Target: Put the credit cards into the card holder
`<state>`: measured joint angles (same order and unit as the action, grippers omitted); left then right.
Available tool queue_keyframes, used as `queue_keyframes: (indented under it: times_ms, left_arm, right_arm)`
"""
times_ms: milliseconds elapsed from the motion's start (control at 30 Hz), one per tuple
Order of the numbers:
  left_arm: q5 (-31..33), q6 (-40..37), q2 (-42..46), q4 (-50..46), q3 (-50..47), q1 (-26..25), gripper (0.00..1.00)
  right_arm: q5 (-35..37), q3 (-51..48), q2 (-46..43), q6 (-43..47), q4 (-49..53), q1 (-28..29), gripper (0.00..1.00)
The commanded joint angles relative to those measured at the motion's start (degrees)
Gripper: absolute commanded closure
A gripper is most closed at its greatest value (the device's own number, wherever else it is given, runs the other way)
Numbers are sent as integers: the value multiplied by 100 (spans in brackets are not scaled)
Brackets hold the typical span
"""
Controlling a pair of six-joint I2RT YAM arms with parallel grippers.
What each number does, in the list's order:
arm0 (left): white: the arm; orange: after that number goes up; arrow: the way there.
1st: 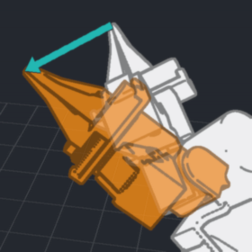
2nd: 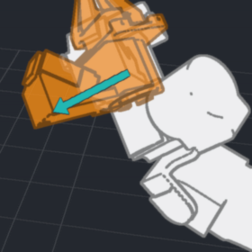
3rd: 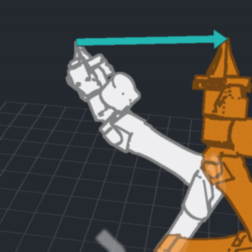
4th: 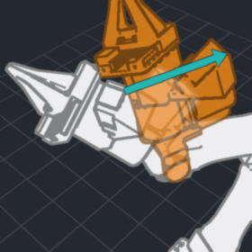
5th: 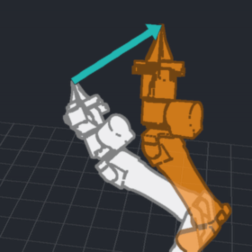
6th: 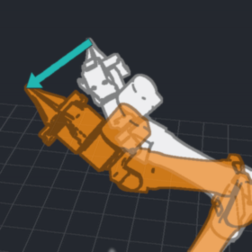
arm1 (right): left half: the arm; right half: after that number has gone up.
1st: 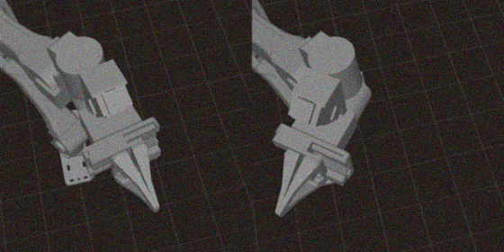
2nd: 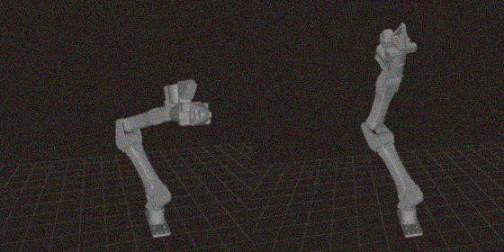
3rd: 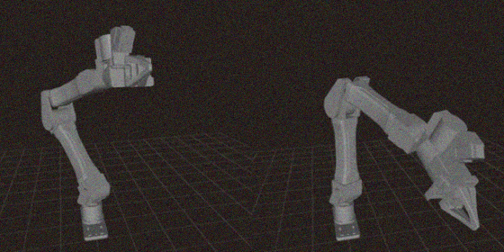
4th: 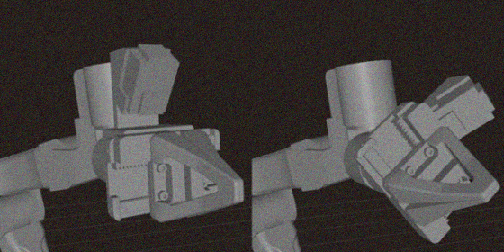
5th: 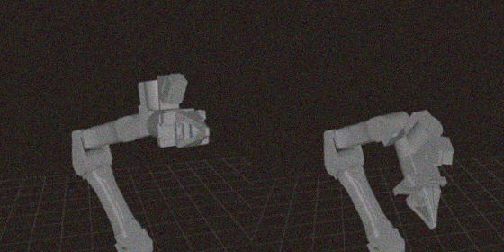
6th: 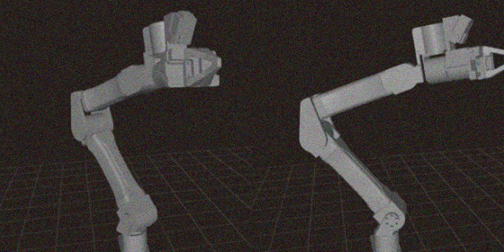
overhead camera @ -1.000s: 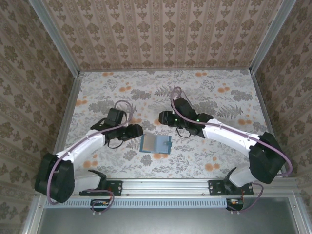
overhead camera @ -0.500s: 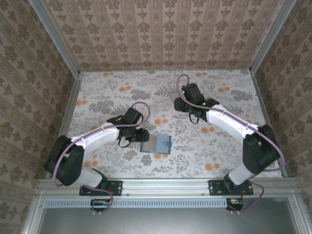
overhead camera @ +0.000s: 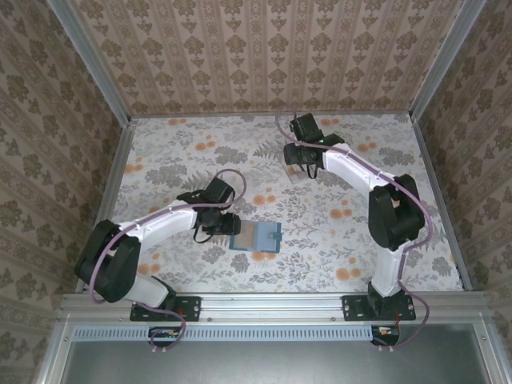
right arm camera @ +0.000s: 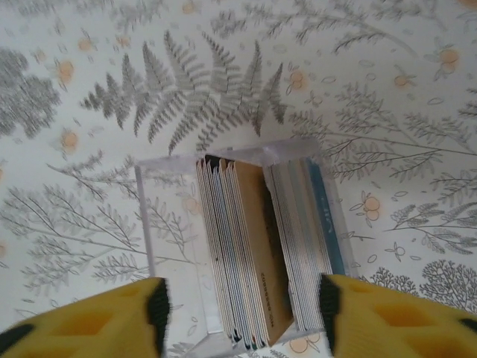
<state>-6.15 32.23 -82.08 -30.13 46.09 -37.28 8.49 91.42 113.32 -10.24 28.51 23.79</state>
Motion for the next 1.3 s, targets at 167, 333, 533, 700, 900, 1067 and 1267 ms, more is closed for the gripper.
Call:
queue_keyframes:
  times_ms: [167,333,533,700,900,1067,1267]
  left_arm:
    - [-31,157,169,-8,-163,106,45]
    - [-47,108,219,9,-131,122,45]
    - [-53,89,300,20,-159,150,45]
    - [-75,108,366,22,-199,168,45]
    - [-113,130,429,37,-271,186,45]
    - [-126,144,465,31,-294,194,45]
    - [-189,161,491,68,-309,197,45]
  right_arm:
    - [589,541,629,637,667,65,37]
    - [1417,664,787,902,686,133,38]
    - [2495,780,905,1398,502,312,39]
    - [3108,808,989,1883,281,510,40]
    - [3269,817,967,2064,260,591,49]
    - [3251,767,916,2118,278,634,68]
    - [3106,757,843,2105,383,636,90]
